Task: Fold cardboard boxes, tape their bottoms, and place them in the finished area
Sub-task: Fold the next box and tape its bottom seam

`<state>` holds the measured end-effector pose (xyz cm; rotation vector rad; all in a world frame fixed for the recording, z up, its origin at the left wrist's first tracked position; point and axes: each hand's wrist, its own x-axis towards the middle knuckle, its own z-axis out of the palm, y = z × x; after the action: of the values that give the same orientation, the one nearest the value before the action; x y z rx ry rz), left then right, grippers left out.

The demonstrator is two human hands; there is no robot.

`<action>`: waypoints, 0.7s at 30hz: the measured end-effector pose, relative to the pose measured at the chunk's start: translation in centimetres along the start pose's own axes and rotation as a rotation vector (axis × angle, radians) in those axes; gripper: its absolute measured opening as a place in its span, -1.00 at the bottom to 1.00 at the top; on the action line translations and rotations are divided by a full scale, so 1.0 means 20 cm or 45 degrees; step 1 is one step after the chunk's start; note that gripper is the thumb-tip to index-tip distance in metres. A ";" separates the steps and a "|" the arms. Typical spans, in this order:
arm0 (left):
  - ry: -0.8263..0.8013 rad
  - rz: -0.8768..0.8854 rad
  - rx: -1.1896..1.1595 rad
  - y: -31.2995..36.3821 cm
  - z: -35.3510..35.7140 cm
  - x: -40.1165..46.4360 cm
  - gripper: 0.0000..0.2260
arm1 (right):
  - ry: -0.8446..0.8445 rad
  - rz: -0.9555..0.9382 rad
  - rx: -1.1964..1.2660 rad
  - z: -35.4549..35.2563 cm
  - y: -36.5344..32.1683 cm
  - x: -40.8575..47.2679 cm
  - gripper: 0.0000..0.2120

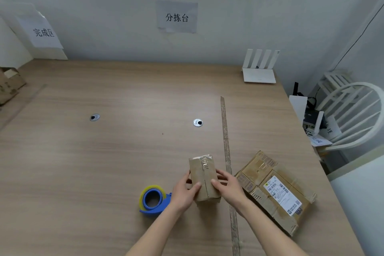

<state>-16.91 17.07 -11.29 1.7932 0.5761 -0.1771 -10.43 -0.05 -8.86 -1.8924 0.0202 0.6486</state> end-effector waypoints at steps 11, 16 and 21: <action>0.063 0.364 0.091 0.62 -0.26 -0.03 -0.21 | -0.206 -0.284 0.108 -0.27 -0.52 -0.05 -0.38; 0.020 0.411 0.013 0.67 -0.30 -0.04 -0.28 | -0.242 -0.334 0.156 -0.29 -0.60 -0.09 -0.49; -0.024 0.359 -0.003 0.58 -0.29 -0.04 -0.30 | -0.243 -0.334 0.149 -0.26 -0.50 -0.08 -0.47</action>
<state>-13.18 19.96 0.80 1.8468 0.3045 0.0004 -6.51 -0.80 1.80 -1.6779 -0.3016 0.6305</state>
